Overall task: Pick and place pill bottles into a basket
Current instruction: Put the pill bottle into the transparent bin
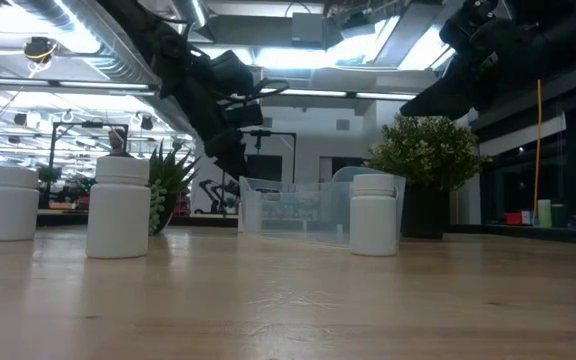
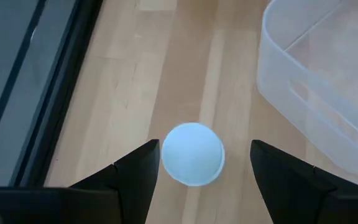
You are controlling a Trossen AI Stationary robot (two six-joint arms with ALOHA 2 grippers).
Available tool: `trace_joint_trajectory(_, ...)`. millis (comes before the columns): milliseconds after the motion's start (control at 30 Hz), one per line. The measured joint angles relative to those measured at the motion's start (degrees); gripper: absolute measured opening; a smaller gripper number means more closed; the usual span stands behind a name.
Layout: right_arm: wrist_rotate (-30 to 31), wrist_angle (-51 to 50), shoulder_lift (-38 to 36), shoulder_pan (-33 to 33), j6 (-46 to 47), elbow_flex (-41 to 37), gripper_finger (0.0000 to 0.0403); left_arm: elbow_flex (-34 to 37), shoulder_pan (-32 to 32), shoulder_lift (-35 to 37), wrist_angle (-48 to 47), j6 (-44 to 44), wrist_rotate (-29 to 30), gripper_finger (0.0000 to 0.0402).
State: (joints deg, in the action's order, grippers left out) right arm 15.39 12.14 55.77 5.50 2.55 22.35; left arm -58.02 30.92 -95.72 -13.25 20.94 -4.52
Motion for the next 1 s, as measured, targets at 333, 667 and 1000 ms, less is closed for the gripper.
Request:
trace_joint_trajectory(333,0.0,-0.2,0.0,0.0,0.0,0.0,0.0009,0.0,0.0,-0.4,1.5,0.0,0.3,0.0245)
trace_joint_trajectory(667,0.0,-0.2,0.0,0.0,0.0,0.0,0.0009,0.0,0.1,-4.0,2.3,-0.6,1.7,0.0245)
trace_joint_trajectory(1000,0.0,-0.2,0.0,0.0,0.0,0.0,0.0009,0.0,0.3,-4.0,2.9,-0.6,3.3,0.0236)
